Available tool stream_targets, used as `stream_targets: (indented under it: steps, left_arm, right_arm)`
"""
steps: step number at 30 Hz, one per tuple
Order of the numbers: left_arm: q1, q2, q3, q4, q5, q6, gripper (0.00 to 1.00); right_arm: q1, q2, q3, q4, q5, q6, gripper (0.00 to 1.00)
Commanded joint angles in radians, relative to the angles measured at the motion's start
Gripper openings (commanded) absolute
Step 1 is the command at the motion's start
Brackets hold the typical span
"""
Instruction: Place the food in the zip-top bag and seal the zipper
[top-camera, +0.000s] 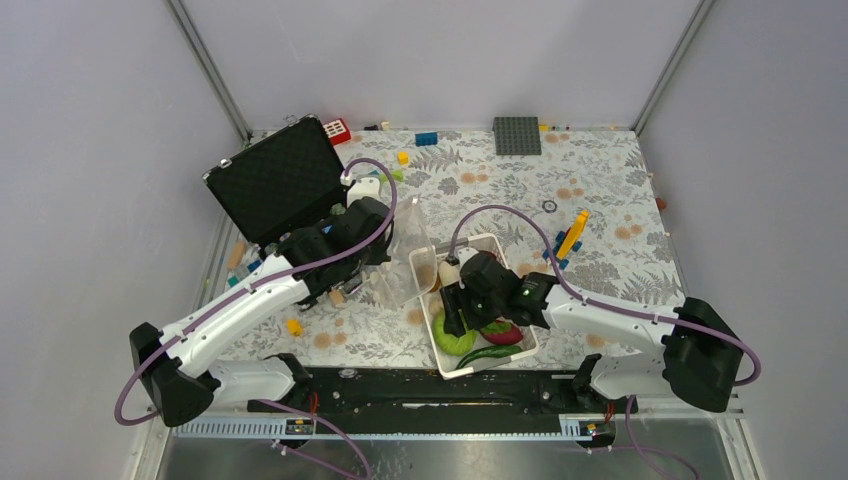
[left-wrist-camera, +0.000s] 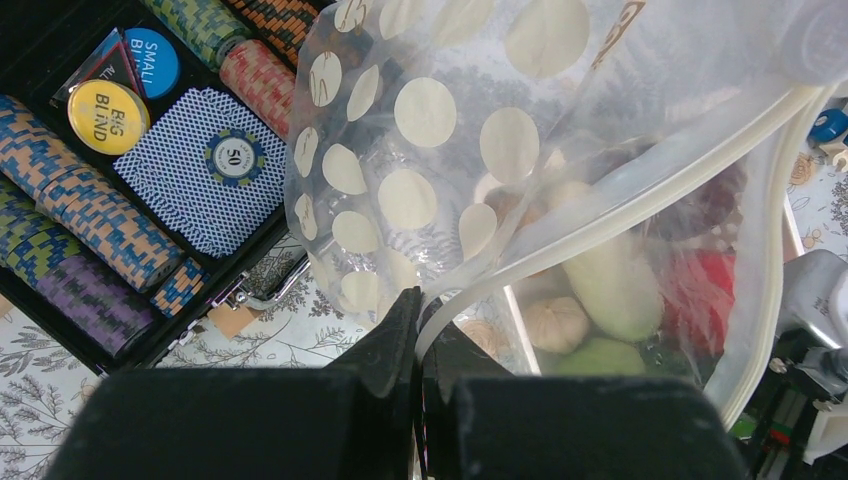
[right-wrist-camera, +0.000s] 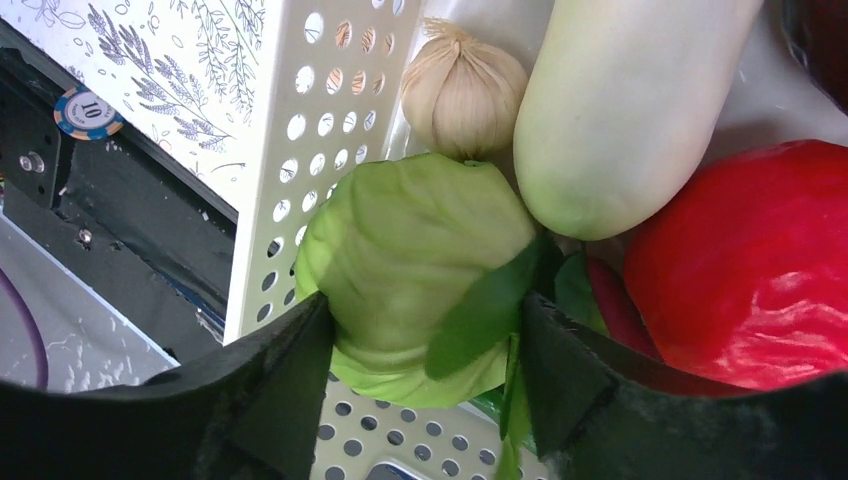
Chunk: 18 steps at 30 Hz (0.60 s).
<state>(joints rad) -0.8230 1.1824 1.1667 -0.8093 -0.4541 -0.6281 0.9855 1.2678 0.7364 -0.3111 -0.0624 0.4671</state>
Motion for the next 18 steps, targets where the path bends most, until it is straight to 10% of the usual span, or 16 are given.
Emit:
stream_targets:
  steps: [1,7,18]
  left_arm:
    - [0.007,0.005,-0.002,0.04,0.012,0.006,0.0]
    - [0.007,0.005,-0.005,0.041,0.019,0.004,0.0]
    - [0.007,0.007,-0.003,0.051,0.025,0.004,0.0]
  right_arm:
    - [0.011,0.052,0.007,-0.032,0.009,-0.038,0.58]
    - [0.012,0.033,0.003,0.001,0.004,-0.041,0.11]
    - [0.01,-0.192,0.03,-0.077,0.119,-0.175,0.03]
